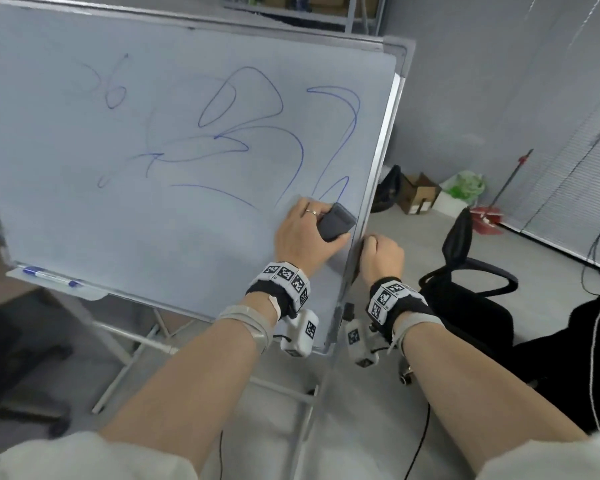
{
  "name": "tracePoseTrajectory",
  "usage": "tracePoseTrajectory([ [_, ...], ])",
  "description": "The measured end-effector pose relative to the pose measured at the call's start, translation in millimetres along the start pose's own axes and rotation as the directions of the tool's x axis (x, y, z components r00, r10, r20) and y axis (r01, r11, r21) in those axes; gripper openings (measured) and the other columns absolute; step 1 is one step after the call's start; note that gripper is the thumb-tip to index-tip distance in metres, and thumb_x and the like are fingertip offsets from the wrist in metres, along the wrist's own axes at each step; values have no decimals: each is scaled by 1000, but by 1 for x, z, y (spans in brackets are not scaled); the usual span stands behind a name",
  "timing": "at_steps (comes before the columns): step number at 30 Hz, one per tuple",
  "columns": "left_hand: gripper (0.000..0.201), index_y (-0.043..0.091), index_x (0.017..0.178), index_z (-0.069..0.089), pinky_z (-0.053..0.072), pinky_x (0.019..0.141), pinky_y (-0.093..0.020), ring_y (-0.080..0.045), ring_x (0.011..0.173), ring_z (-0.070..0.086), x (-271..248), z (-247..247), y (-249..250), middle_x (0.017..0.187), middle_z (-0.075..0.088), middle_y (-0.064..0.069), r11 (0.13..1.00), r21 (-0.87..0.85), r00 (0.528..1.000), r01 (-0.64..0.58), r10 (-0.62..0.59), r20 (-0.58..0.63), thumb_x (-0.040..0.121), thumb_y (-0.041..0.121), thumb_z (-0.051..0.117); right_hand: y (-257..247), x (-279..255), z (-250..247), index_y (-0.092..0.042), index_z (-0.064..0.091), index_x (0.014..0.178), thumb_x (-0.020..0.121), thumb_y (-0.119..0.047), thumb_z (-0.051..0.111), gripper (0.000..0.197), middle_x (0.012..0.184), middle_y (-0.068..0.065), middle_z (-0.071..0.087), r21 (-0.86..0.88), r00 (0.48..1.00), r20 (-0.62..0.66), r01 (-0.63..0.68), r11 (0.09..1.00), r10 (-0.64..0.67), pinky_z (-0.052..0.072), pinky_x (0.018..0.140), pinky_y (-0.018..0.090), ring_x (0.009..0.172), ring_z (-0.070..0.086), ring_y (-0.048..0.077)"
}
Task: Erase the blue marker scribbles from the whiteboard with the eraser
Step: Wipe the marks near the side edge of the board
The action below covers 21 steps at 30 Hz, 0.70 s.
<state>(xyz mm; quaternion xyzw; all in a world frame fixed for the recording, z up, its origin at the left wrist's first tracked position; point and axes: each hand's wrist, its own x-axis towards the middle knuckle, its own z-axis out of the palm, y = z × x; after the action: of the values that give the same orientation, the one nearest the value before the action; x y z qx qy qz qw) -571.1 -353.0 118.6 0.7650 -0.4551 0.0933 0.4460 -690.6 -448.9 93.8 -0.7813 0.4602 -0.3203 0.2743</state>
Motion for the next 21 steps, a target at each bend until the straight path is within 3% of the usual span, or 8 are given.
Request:
tracePoseTrajectory([
  [3,47,31,107,66,51,83,-28,-12,100,60,32,-10,17,106,57,10,1000,0,997,-11,11,-74,66,51,78,1,5,-6,-15,61,74,97,-14,44,29,90,23,68,12,1000,8,-28,1000,27,35,70,34,90,59,42],
  [6,49,30,108,65,50,80,-29,-13,103,58,60,-19,29,108,56,9,1000,20,997,-15,17,-71,68,55,76,-5,11,-16,-12,54,65,96,-18,45,33,74,15,59,17,999,9,-48,999,48,39,67,35,85,59,42],
  [9,50,30,106,63,51,80,-29,-14,100,59,65,-16,19,106,55,9,1000,6,998,11,-11,-69,66,57,76,-24,30,-23,-14,71,90,96,-26,45,30,89,13,69,66,998,-57,35,997,-31,46,77,37,92,62,36],
  [11,51,30,105,63,51,80,-29,-13,98,60,60,-9,8,106,54,10,1000,6,999,21,-21,-43,65,58,77,-41,46,-22,-19,73,104,98,-29,44,31,103,8,72,146,990,-138,62,987,-41,48,86,36,97,62,30],
  [13,52,30,105,63,51,80,-28,-11,98,60,54,-3,-2,106,54,11,1000,14,1000,9,-9,-9,64,59,78,-53,59,-16,-21,70,106,100,-34,43,31,102,4,70,216,979,-205,48,975,-2,48,88,36,98,62,27],
  [18,52,30,106,63,51,77,-28,-10,97,61,81,-8,7,105,54,12,998,11,998,-54,54,-29,66,61,74,-52,67,-6,-18,60,88,104,-43,36,38,86,-1,62,185,971,-233,-4,983,48,36,73,33,85,57,25],
  [21,52,29,106,64,52,77,-30,-14,98,60,116,-21,31,106,55,9,996,-12,991,-90,88,-99,66,61,74,-50,67,-13,-14,57,80,103,-41,37,40,79,4,62,178,967,-252,18,984,28,39,71,36,82,58,30],
])
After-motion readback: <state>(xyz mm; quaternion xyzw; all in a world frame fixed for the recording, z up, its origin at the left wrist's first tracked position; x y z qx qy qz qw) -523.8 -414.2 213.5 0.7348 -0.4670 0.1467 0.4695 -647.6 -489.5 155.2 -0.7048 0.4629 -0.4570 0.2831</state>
